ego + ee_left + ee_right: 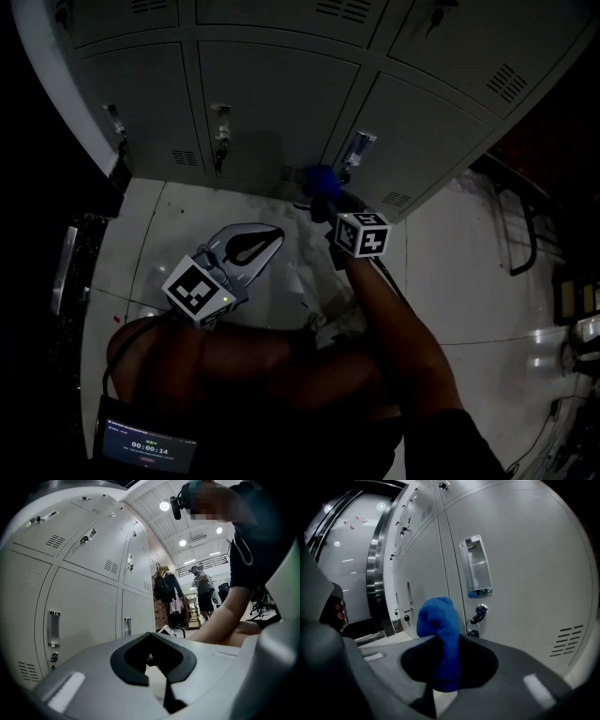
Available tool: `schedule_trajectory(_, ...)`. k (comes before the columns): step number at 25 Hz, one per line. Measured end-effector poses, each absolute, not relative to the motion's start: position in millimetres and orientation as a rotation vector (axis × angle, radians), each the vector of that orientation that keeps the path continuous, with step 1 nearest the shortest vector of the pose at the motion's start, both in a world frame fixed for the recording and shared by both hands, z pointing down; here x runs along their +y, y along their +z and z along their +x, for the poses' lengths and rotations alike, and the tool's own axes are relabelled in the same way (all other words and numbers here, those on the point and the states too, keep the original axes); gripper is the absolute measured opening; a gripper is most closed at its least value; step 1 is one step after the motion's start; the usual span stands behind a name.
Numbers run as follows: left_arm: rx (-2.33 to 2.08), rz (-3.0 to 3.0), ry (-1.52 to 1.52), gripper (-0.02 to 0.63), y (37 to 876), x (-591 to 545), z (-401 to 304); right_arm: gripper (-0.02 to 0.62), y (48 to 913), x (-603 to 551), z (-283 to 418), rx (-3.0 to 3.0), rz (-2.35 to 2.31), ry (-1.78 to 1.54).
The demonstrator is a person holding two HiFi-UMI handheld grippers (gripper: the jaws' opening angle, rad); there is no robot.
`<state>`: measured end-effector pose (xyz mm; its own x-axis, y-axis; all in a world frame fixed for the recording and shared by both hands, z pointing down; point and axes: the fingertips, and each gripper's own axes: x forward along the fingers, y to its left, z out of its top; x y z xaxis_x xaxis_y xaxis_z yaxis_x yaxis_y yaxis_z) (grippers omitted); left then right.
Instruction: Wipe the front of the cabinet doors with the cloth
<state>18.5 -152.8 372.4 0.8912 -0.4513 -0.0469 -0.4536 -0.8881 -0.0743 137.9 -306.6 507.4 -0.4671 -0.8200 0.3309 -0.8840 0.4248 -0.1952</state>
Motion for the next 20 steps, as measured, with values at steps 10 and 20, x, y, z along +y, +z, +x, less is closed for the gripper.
schedule_trajectory(10,0.713,-2.979,0.038,0.006,374.9,-154.1,18.4,0.081,534.7,-321.8,180.7,-2.385,1.633,0.606)
schedule_trajectory(20,0.711,-2.992,0.026,0.006,375.4,-151.6,19.3,0.081,546.5,-317.7,243.6,-2.235,1.881,0.742)
